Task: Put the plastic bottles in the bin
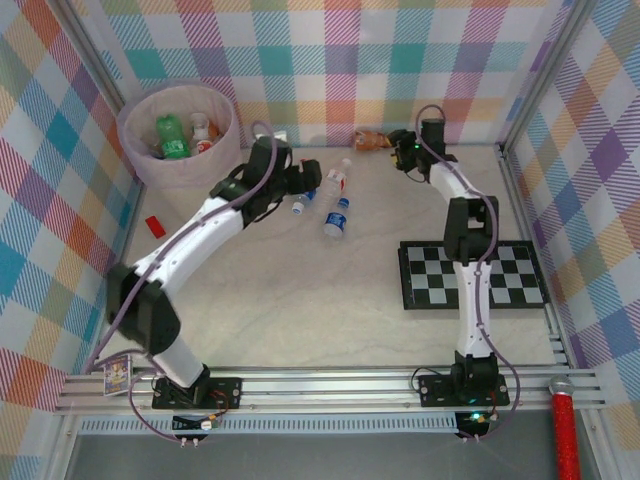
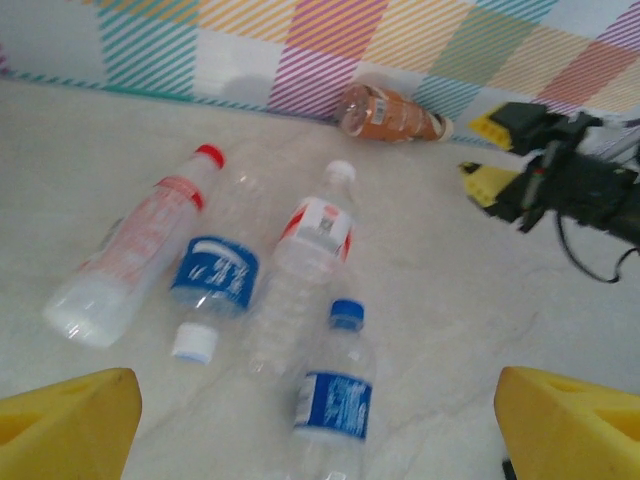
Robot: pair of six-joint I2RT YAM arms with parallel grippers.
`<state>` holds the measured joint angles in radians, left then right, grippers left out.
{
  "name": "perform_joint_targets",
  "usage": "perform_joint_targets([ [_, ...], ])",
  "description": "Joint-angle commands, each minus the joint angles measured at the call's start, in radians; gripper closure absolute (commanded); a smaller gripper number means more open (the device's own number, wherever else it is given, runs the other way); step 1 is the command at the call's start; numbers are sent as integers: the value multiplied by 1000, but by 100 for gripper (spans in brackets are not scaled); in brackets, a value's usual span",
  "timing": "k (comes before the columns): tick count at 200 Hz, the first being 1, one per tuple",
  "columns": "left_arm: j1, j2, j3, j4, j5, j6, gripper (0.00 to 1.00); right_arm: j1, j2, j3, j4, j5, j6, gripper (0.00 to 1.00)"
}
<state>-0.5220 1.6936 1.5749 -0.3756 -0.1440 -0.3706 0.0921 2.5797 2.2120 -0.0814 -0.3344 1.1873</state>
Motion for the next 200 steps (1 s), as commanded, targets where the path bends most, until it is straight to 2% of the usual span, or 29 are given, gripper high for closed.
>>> perform_joint_targets([
  [1, 8, 145, 157, -22, 35, 41, 9, 21, 116, 158, -121, -51, -41, 43],
  [24, 12, 321, 338, -21, 49, 55, 8, 39, 252, 360, -143, -32, -10, 40],
  [47, 13, 430, 456, -56, 63, 40, 7, 53, 338, 436, -79, 22, 43, 37],
  [71, 14, 413, 395, -13, 64, 9, 7, 65, 397, 466, -31, 84, 79, 33],
  [92, 19, 366, 310, 40, 50, -17, 7, 79, 430, 488, -43, 136, 104, 25],
  [108, 29, 373, 298, 76, 67, -42, 7, 89, 446, 492, -40, 157, 113, 24],
  [128, 42, 467, 408, 41, 143, -68, 8, 97, 465, 508, -49, 161, 125, 27],
  [152, 75, 638, 662, -48, 218, -115, 8, 97, 457, 517, -159, 162, 113, 33],
  [162, 93, 725, 782, -66, 254, -152, 9, 97, 440, 494, -198, 159, 108, 39],
  [184, 123, 913, 1002, -3, 342, -249, 13, 90, 412, 474, -253, 119, 101, 43],
  [200, 136, 1001, 1041, 144, 421, -348, 16, 84, 380, 448, -273, 104, 78, 47],
])
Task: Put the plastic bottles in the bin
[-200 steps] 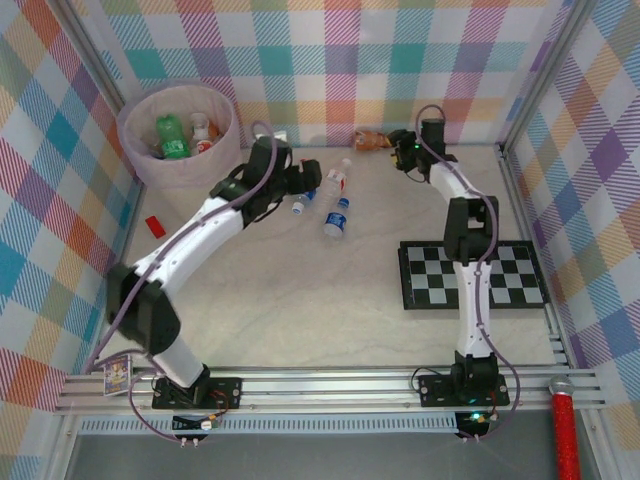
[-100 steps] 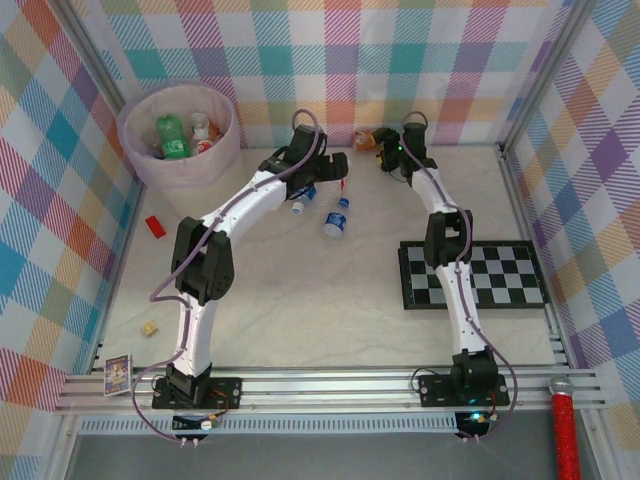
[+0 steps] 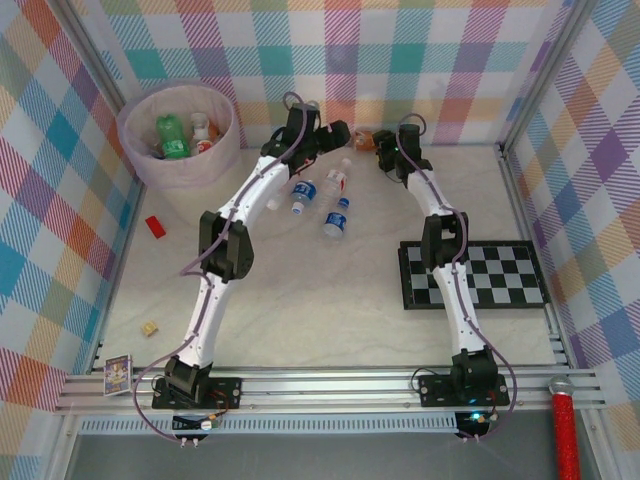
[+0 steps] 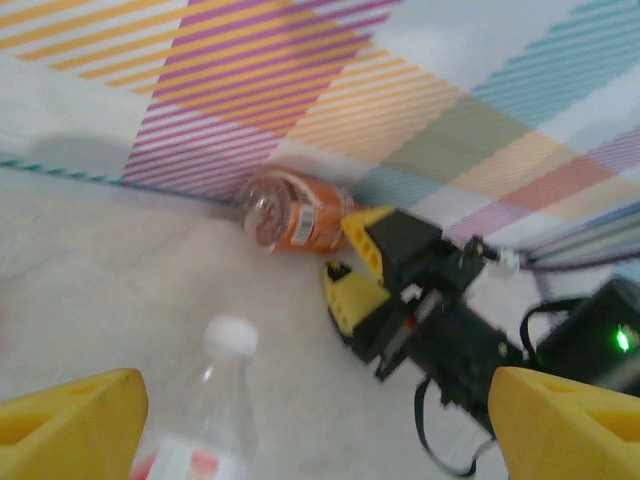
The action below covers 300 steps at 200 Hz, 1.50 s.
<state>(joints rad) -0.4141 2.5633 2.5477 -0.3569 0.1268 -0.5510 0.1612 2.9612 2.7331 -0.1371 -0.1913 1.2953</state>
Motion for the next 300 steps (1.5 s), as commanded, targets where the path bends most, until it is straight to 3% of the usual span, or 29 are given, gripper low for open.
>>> perform_joint_targets([
  [1, 29, 135, 66, 143, 153, -175, 16, 15, -3, -75, -217, -39, -31, 47],
  [22, 28, 212, 50, 335, 176, -301, 18, 11, -37, -105, -226, -53, -42, 51],
  [58, 17, 305, 74, 477, 133, -444, 18, 12, -54, -108, -262, -103, -56, 54],
  [74, 18, 296, 76, 453, 135, -423, 17, 12, -102, -174, -234, -127, -91, 55],
  [120, 19, 155, -48, 374, 185, -305, 17, 15, -406, -581, 68, -101, -118, 55],
  [148, 17, 17, -212, 397, 187, -257, 16, 21, -552, -725, 144, 26, -178, 55],
  [172, 17, -92, -350, 459, 201, -258, 16, 9, -460, -553, 79, 70, -165, 54],
  [198, 16, -226, -552, 581, 202, -288, 16, 6, -176, -99, -148, 96, -139, 49],
  [211, 16, -301, -655, 626, 196, -293, 16, 4, -54, 53, -164, 110, -92, 45],
  [247, 1, -495, -865, 684, 189, -271, 16, -5, -5, -14, -60, 138, -38, 43],
  [300, -26, -689, -1050, 703, 159, -239, 16, -19, -18, -32, -195, 132, -87, 47],
])
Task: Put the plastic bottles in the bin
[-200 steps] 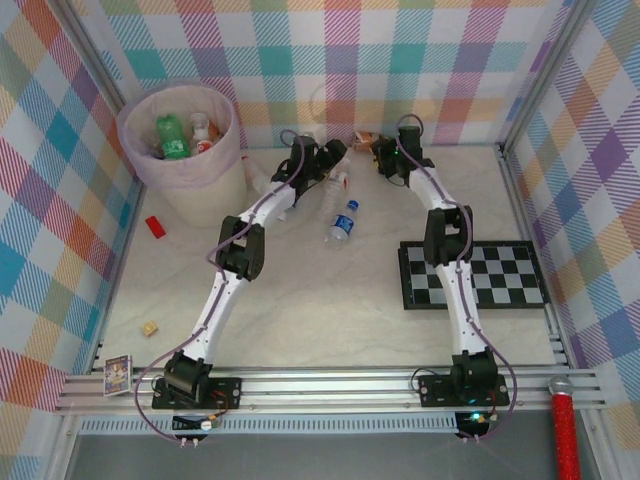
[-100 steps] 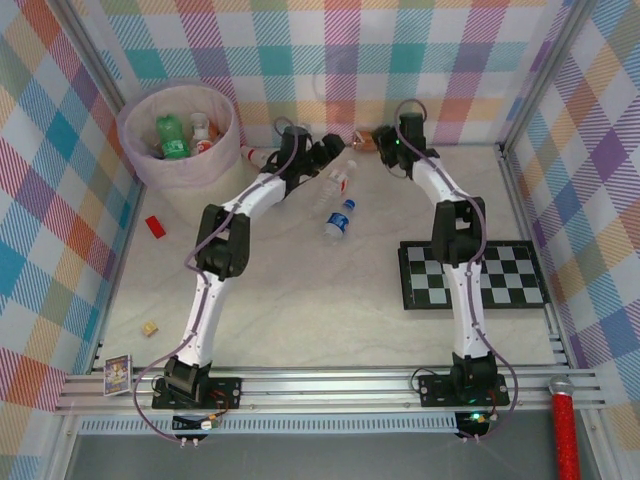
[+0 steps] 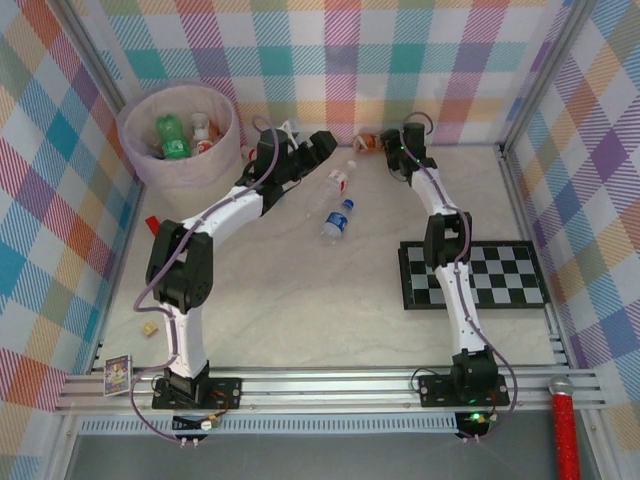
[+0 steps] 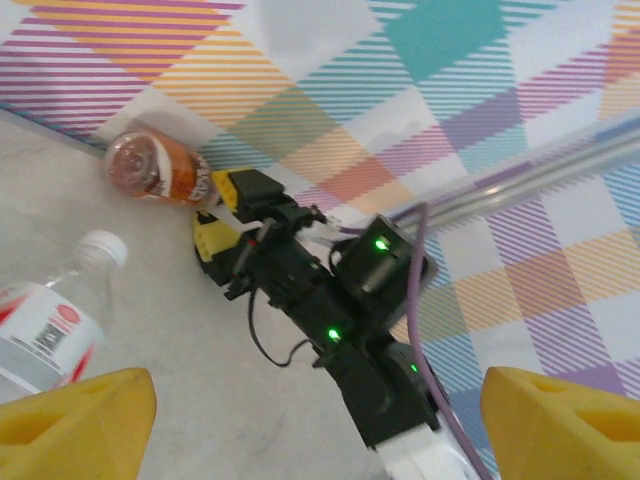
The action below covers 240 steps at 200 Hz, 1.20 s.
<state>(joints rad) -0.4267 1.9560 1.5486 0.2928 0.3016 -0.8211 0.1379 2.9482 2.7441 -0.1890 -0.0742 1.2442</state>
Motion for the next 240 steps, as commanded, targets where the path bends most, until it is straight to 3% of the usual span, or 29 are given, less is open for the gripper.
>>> perform_joint_targets([
  [1, -13, -84, -53, 54, -16, 31, 16, 4, -6, -45, -144, 15, -37, 47],
  [21, -21, -123, -84, 41, -27, 35, 16, 9, -26, -49, -215, 9, -83, 54],
  [31, -24, -145, -100, 28, -34, 46, 16, 11, -49, -60, -255, -14, -119, 64],
  [41, -29, -171, -110, 4, -52, 70, 16, 22, -100, -105, -279, -11, -174, 67],
  [48, -33, -187, -108, -27, -64, 96, 16, 35, -155, -164, -278, 16, -213, 70],
  [66, -42, -216, -97, -95, -86, 142, 15, 65, -333, -395, -161, 96, -288, 92],
  [73, -42, -223, -97, -104, -85, 147, 15, 72, -390, -461, -132, 115, -298, 95],
  [96, -42, -240, -105, -113, -85, 155, 15, 88, -526, -627, -6, 156, -323, 94],
  [116, -41, -247, -108, -120, -91, 164, 15, 85, -486, -601, 98, 128, -318, 90],
  [133, -42, -244, -109, -124, -94, 171, 15, 71, -330, -386, 80, 50, -268, 89],
  [156, -42, -242, -113, -133, -96, 179, 14, 47, -10, 31, 39, -18, -139, 90],
  [167, -43, -246, -118, -135, -98, 185, 14, 35, 85, 108, 93, -21, -70, 90],
  [187, -39, -251, -126, -147, -105, 198, 14, 22, 89, 25, 155, 19, -45, 90],
  [219, -39, -244, -138, -134, -103, 178, 14, -4, 46, -24, 31, -12, -99, 96],
  [240, -41, -250, -160, -114, -101, 150, 15, -7, -133, -288, -5, 11, -122, 100],
])
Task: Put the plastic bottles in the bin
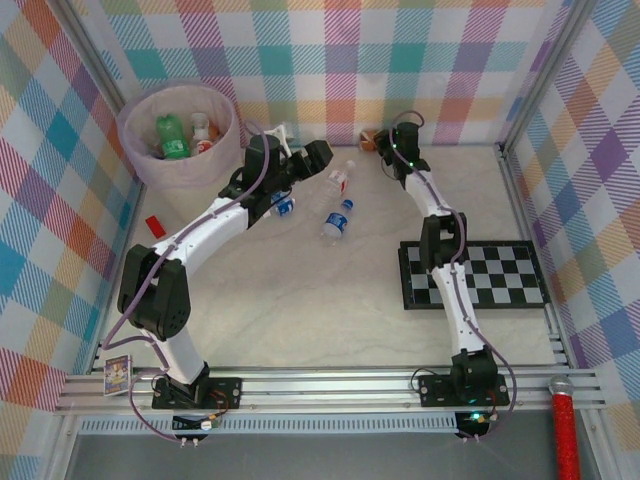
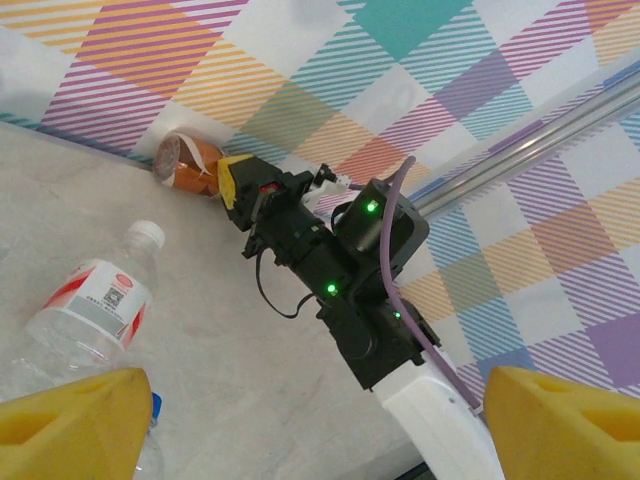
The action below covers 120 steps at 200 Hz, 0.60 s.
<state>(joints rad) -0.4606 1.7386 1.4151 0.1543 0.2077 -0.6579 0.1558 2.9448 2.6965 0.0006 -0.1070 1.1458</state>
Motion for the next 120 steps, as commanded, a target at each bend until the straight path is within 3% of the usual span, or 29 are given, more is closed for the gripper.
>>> perform_joint_targets([
  [1, -6, -34, -27, 25, -8, -14, 15, -24, -141, -261, -190, 48, -24, 100],
  [29, -7, -65, -52, 5, -25, -10, 15, -49, -415, -731, -60, 145, -43, 100],
  [69, -10, -117, -77, -15, -44, 0, 15, -106, -786, -1291, 186, 56, -56, 100],
  [90, -19, -126, -76, -13, -44, 2, 15, -101, -905, -1381, 204, 10, -110, 99],
  [120, -24, -126, -66, -44, -64, 29, 15, -92, -882, -1250, 54, -31, -201, 83],
])
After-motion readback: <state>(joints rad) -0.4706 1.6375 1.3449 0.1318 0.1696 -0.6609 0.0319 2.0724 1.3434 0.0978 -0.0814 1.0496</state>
